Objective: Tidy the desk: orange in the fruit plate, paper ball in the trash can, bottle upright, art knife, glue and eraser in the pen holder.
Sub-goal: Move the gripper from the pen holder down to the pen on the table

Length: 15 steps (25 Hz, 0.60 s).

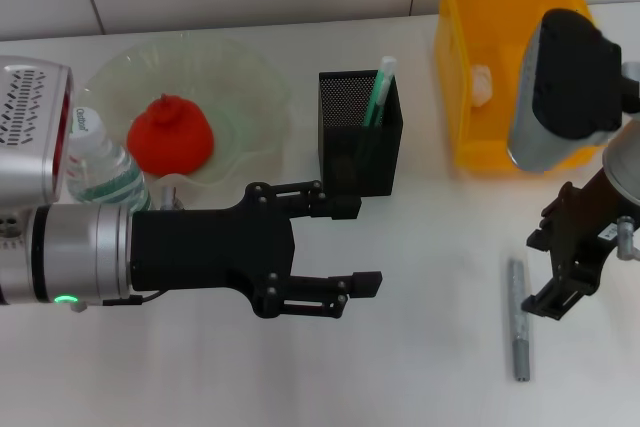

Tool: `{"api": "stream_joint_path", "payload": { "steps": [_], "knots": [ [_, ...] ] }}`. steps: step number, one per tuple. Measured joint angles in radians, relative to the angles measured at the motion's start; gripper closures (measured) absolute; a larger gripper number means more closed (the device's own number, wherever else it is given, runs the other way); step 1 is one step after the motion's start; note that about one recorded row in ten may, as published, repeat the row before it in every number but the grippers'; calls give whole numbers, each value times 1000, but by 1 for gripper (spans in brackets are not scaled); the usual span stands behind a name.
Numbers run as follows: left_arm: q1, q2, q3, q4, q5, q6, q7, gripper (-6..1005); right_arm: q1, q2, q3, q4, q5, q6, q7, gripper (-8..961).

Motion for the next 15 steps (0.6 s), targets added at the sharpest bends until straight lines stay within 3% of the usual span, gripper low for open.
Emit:
{"api": "stream_joint_path", "payload": {
  "steps": [15],
  "knots": [
    [-3,0,-6,-3,-3,-1,0,207,-22,2,-72,14,-63,43,-302,193]
  ]
}}
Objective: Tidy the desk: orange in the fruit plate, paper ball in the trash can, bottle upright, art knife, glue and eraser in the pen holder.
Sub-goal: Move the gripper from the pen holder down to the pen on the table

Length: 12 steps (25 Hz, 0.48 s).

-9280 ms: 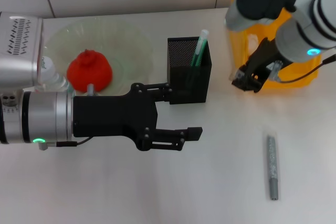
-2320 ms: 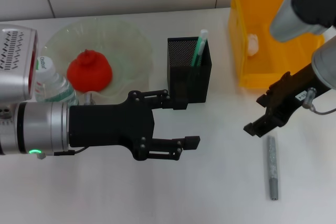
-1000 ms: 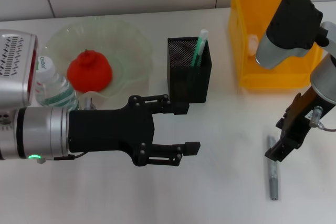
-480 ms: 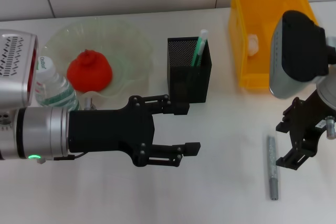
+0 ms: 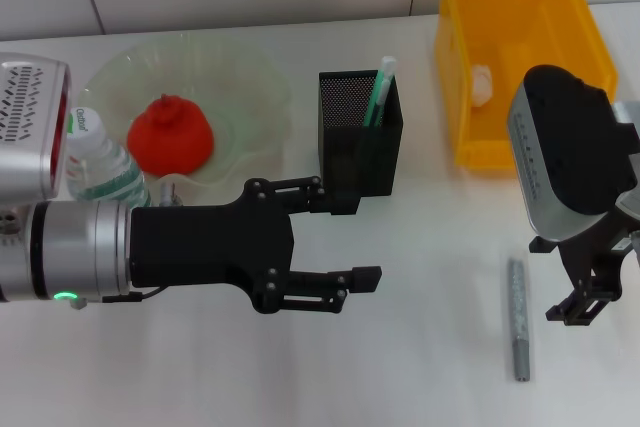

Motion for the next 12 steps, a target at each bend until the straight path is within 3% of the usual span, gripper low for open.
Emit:
{"api": "stream_joint_path", "payload": {
  "steps": [12],
  "knots": [
    [4,0,-3,2,-3,-1,-2,209,4,0,-55,-2,-14,5,-58,193]
  ]
}}
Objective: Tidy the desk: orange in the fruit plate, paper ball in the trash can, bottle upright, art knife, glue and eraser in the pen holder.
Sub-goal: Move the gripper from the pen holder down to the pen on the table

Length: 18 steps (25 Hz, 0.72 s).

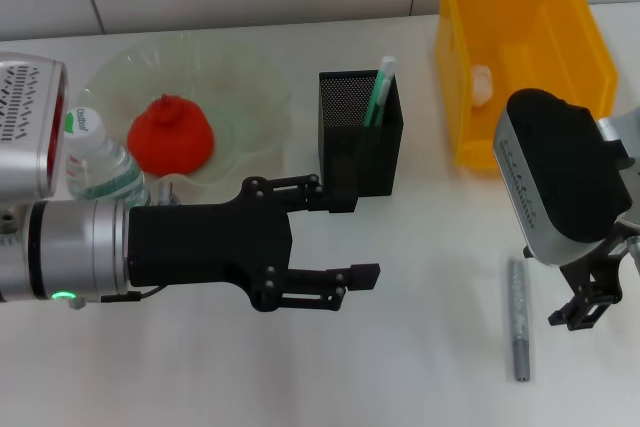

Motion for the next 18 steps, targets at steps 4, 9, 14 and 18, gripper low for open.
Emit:
{"api": "stream_joint_path", "payload": {
  "steps": [4,9,14,18],
  "knots": [
    [-2,0,0,-2,0,-2,0,210,0,0,-18,0,-10,-4,-29,193],
    [-5,0,0,-4,0,-4,1,210,-5,1,-55,0,-50,4,-63,193],
    [-6,-3,2,-7,-1,-5,1,211,-1,1,-66,-7,-61,7,-83,194],
    [-5,-4,6,-3,-1,-4,-2,211,1,2,-72,-5,-62,22,-93,194]
  ]
}}
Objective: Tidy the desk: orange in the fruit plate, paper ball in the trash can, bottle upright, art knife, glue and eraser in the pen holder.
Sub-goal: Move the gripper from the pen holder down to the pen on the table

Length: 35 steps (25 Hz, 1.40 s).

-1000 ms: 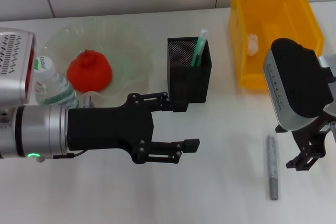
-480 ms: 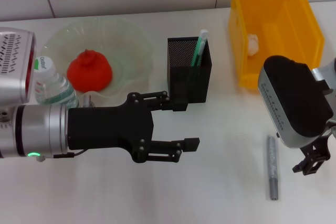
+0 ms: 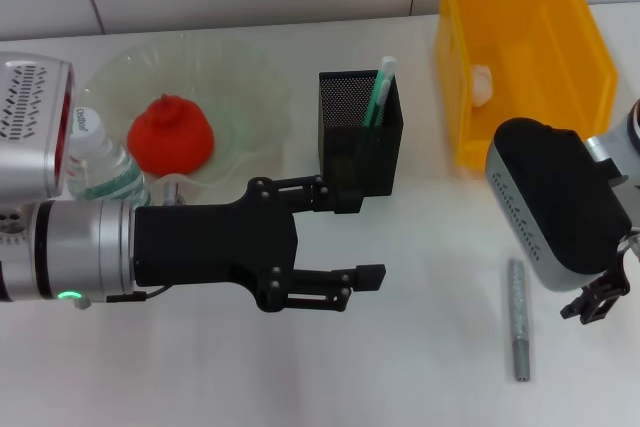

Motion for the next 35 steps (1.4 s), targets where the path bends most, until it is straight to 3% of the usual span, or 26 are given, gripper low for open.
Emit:
{"api": "stream_joint_path", "payload": {
  "steps": [25,35],
  "knots": [
    [-3,0,-6,-4,-1,0,-6,213,39,0,-62,125,2,117,-77,194],
    [-4,0,-6,-6,-3,-1,-8,213,40,0,-60,117,14,131,-95,195]
  ]
}}
